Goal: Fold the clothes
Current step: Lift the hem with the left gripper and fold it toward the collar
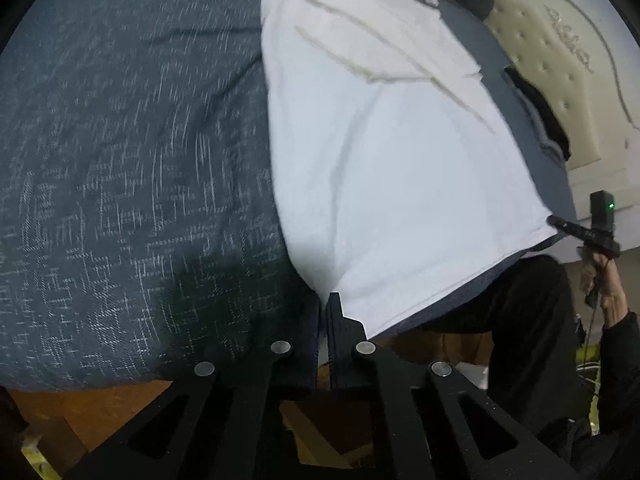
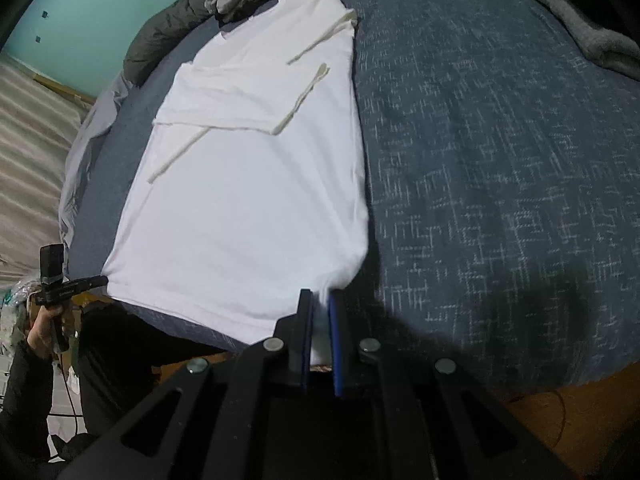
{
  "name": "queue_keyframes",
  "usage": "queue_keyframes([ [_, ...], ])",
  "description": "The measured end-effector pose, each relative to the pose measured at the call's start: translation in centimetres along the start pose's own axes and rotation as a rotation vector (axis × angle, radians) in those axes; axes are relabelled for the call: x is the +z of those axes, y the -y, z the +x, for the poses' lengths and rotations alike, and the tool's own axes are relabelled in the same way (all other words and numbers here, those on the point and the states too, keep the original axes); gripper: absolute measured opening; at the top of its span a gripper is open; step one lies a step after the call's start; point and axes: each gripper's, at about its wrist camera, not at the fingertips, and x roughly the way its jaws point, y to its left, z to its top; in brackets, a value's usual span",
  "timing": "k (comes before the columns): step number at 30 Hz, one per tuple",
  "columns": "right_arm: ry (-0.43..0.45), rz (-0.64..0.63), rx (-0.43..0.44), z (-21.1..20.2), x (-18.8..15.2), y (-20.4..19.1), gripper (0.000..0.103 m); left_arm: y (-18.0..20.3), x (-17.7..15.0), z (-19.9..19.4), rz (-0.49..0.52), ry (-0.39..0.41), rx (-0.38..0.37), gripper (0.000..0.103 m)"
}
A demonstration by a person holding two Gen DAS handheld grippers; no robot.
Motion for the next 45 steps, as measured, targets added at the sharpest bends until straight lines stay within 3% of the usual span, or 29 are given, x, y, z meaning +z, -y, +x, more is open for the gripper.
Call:
queue_keyframes([
  [6, 0.044, 0.000, 0.034, -1.8, 1.8, -0.3, 0.007, 0.0, 1.6, -3.0, -0.006, 0.064, -0.033, 0.003],
  [18, 0.160, 0.008, 0.084, -4.5, 11.1, -1.7, 0.006, 1.4, 11.4, -6.2, 0.008, 0.176, -0.072, 0.003],
  [32, 0.224, 0.038, 0.047, -1.4, 27.8, -1.2, 0.006, -1.7, 28.1, -6.0, -0.062, 0.256, -0.085, 0.003],
  [45, 0.253, 0.020, -0.055, 4.9, 43.2, 0.4, 0.006, -7.4, 43.2, -0.8, -0.134, 0.294, -0.062, 0.003],
])
